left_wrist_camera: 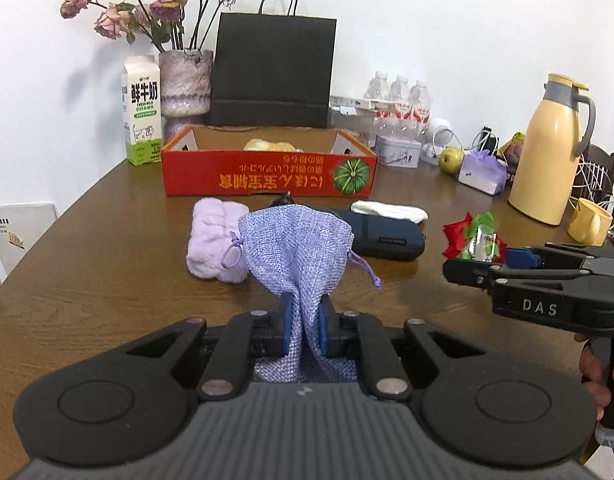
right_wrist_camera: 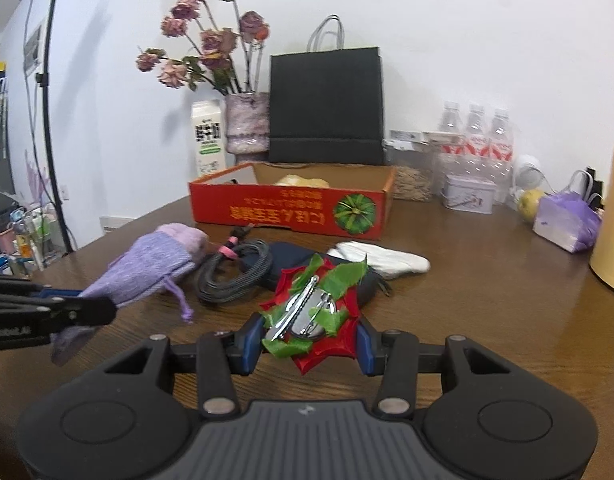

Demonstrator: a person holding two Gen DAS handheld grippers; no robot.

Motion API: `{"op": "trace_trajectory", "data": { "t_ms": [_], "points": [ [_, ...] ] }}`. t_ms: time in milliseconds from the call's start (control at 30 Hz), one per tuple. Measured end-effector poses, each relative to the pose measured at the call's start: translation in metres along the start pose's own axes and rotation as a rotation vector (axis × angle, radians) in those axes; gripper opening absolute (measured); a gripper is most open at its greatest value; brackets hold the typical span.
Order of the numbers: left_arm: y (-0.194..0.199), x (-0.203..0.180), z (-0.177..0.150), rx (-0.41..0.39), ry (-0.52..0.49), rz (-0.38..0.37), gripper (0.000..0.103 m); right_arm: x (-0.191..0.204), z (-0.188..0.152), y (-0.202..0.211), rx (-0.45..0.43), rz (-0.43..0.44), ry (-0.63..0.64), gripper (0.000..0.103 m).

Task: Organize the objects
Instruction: 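Carry the pouch and ribbon bow with both grippers over the cardboard box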

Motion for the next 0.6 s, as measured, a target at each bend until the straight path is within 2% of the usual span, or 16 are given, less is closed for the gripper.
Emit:
{"op": "trace_trajectory", "data": {
  "t_ms": [600],
  "points": [
    [-0.004,0.023,0.047,-0.103,-0.001,0.026,0.013,0.050,0.045,-0.017,-0.047,0.055,0.045,0.045]
  ]
}}
Point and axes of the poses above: each gripper's, at about its wrist camera, not at the fingertips, and y roughly against the way its jaws point, x to its left, z to its top, the point moved 9 cm from there along -y, roughly the way its jaws point, and after that the axes turned 4 degrees about -x, right-handed, at the moved point
